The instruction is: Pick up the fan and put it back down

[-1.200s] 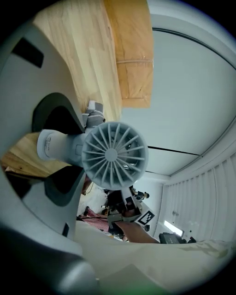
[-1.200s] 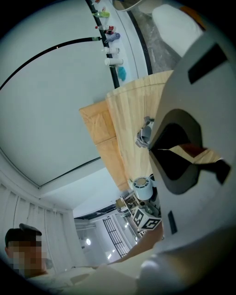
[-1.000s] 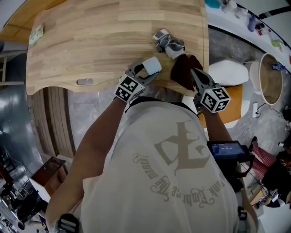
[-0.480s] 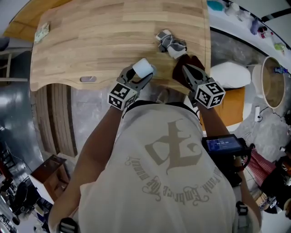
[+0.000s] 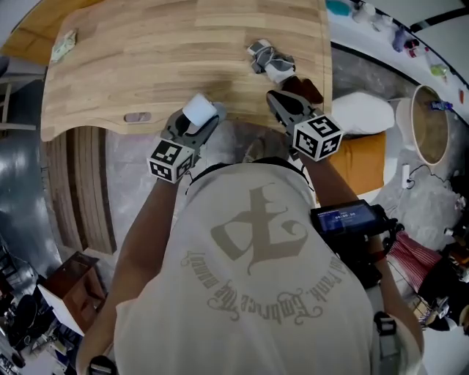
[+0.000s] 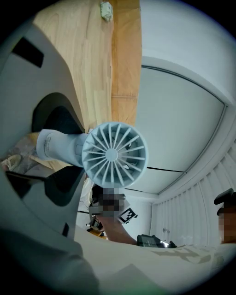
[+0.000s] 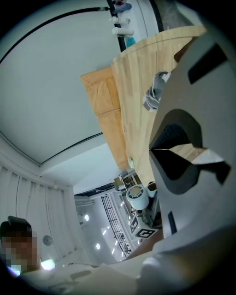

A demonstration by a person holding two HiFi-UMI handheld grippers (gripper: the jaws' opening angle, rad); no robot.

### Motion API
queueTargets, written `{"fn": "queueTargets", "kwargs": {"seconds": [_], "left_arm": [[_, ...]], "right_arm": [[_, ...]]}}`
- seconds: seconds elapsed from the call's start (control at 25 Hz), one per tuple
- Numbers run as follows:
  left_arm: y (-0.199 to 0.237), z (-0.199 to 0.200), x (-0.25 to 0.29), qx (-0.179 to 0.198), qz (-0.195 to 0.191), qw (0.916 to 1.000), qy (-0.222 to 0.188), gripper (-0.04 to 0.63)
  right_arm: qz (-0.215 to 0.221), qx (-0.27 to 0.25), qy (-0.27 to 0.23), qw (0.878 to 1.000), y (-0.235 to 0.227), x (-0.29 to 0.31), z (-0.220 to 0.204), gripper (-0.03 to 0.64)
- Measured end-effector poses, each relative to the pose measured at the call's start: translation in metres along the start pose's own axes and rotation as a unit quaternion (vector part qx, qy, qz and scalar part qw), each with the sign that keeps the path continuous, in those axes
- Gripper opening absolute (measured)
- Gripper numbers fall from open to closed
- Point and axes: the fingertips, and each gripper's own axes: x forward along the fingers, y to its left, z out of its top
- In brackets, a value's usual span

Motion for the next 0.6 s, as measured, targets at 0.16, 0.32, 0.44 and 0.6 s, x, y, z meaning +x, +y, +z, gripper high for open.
{"fn": "queueTargets", "kwargs": {"seconds": [0.16, 0.32, 0.44, 0.6], "left_arm": [[-0.006, -0.008, -0.026, -0.005, 0.006, 1.0000, -0.006, 0.229], [-0.010, -0.013, -0.045, -0.013, 0.014, 0.9997, -0.013, 0.229], [-0.015, -0.023, -0.063, -0.019, 0.019, 0.9996, -0.013, 0.229], [-0.020, -0.038, -0.085, -0.029, 0.021, 0.9993, -0.009, 0.229]], "right_arm": [[0.011, -0.006, -0.002, 1.000, 0.028, 0.000, -0.004, 0.014], [0.019, -0.004, -0.001, 1.000, 0.048, 0.001, -0.013, 0.014], [0.022, -0.004, 0.002, 1.000, 0.066, -0.002, -0.025, 0.014], [0.022, 0.001, 0.007, 1.000, 0.086, -0.005, -0.040, 0.014]]}}
